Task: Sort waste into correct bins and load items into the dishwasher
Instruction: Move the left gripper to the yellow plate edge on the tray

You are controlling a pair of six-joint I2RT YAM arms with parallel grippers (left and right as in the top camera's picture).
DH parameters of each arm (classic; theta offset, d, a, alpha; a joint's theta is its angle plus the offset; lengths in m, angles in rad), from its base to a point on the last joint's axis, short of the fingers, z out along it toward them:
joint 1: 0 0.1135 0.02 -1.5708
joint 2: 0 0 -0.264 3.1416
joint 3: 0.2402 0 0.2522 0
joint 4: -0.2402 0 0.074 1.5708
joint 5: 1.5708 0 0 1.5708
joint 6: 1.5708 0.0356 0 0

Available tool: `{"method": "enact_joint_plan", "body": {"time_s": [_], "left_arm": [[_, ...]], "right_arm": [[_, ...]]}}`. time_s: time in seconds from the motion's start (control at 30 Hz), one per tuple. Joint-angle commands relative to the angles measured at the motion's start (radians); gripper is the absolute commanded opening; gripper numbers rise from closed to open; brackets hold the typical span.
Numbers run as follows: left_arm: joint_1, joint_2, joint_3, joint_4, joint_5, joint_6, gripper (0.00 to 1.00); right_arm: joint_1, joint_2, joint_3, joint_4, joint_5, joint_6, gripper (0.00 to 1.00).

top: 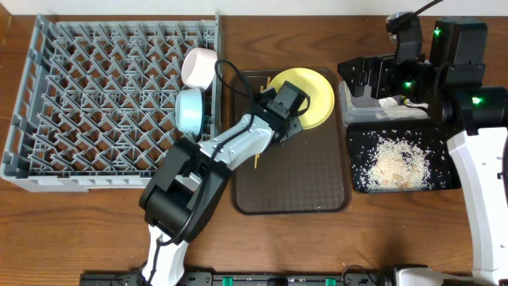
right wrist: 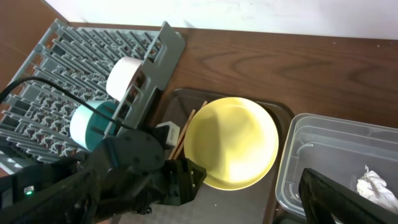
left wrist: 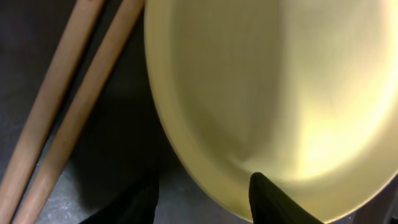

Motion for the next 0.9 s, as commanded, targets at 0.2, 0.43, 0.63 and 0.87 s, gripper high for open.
{"method": "enact_joint_plan", "body": {"time_s": [0.2,0.43,0.63,0.87], "left_arm": [[0.038,0.04,0.009,-0.046,0.031,0.003,0.45],[0.075,0.04,0.009,-0.163,0.03,0.036,0.45],[0.077,0.039,0.04,-0.234,0.035,0.077,0.45],[0.097,0.039,0.146,-0.46,0.032,0.183,0.45]], "right_arm": [[-0.006,0.001,0.01,0.002,-0.001,0.002,0.99],[-0.006,0.001,0.01,0.002,-0.001,0.002,0.99],[-0.006,0.001,0.01,0.002,-0.001,0.002,0.99],[-0.006,0.001,0.01,0.002,-0.001,0.002,0.99]]}}
